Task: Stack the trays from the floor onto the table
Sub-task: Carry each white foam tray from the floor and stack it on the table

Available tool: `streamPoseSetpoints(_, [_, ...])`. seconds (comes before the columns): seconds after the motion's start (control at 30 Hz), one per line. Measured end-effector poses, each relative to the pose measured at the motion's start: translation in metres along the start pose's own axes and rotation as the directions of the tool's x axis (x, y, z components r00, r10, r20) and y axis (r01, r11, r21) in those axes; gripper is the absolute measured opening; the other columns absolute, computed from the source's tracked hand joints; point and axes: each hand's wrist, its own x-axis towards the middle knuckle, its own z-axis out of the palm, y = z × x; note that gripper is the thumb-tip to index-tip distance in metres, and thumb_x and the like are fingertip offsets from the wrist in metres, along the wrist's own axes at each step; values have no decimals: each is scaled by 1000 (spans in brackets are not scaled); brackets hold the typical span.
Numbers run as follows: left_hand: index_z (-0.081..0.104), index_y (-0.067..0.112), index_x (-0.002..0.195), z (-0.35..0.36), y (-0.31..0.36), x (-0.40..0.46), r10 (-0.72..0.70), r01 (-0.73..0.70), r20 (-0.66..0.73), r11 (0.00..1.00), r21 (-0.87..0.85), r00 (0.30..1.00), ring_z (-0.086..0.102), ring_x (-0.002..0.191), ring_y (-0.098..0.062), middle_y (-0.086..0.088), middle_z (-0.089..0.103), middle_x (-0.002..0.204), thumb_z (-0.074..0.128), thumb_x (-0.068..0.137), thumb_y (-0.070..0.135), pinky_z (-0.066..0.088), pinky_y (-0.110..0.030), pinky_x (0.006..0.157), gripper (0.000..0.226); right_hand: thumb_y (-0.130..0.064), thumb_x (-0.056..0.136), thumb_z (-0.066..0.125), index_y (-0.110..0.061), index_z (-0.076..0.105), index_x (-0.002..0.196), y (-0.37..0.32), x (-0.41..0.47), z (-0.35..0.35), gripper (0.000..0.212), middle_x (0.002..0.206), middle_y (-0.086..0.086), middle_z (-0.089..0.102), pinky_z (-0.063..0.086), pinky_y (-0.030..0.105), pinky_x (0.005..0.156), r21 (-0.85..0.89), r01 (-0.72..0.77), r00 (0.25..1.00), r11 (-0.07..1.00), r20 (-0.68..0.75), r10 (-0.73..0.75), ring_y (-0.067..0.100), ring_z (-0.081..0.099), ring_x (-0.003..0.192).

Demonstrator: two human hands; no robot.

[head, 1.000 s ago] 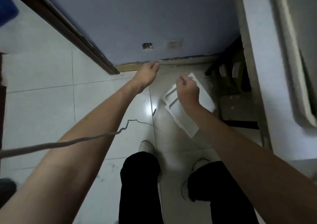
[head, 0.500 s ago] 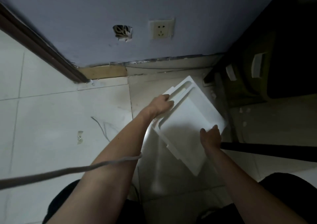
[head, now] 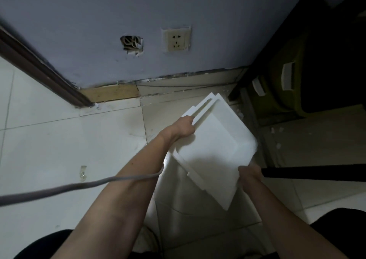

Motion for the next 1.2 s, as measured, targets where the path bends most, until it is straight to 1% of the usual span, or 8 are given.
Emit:
streamPoseSetpoints(0.13, [63,9,126,-41,13,-32,42,-45,-34,994,-95,999,64,108,-31,-14,67,120,47,85,-3,52,-34,87,45,-1,78,60,6,63,101,-30,-52,-27,24,109,22,66,42,29,72,114,73,996,991,41,-78,39,64,99])
streamPoseSetpoints(0.27, [63,11,127,-83,15,-79,54,-75,-114,978,-196,992,66,102,-29,-10,67,112,46,85,-5,52,-30,78,47,-4,83,55,1,60,115,-73,-108,-63,34,110,18,64,46,30,77,123,216,974,969,47,-223,39,61,101])
streamPoseSetpoints(0.37, [63,8,126,-122,24,-140,45,-84,-141,956,-283,989,67,101,-29,-11,68,113,45,83,-7,57,-35,83,49,-9,79,54,-10,64,115,-94,-158,-97,38,111,13,69,54,41,88,221,231,966,948,61,-250,35,64,98])
streamPoseSetpoints(0.53, [61,16,123,-201,46,-249,-14,-72,-226,928,-366,974,67,90,-22,-5,68,109,44,85,-7,57,-32,75,47,4,83,53,-8,66,114,-146,-277,-166,36,110,5,71,50,35,89,471,245,937,847,110,-332,23,65,97])
streamPoseSetpoints(0.73, [61,12,123,-280,77,-364,-81,-44,-263,899,-437,961,64,73,-11,-9,67,104,41,85,-12,54,-20,60,49,3,86,53,-15,61,128,-194,-384,-229,47,117,1,70,50,44,100,515,196,915,835,209,-345,21,66,106])
streamPoseSetpoints(0.83, [61,12,115,-306,91,-403,-113,-26,-281,894,-447,953,63,74,-16,-8,67,99,43,86,-10,53,-24,61,41,2,85,54,-19,65,122,-217,-420,-259,44,110,-3,72,53,38,96,524,193,906,829,229,-356,17,68,99])
streamPoseSetpoints(0.97, [60,14,122,-333,115,-449,-135,-51,-320,858,-511,938,66,87,-24,-8,68,106,43,86,-9,54,-29,71,46,-2,86,53,-15,68,113,-247,-461,-310,33,103,-1,74,51,22,73,493,276,882,825,213,-421,9,67,85])
streamPoseSetpoints(1.2, [58,14,124,-346,156,-500,-179,-58,-310,778,-625,934,68,98,-31,-8,70,108,41,86,-8,57,-44,85,48,-9,85,56,-38,67,86,-273,-500,-393,31,94,-10,74,58,33,77,493,312,826,812,281,-489,14,70,85])
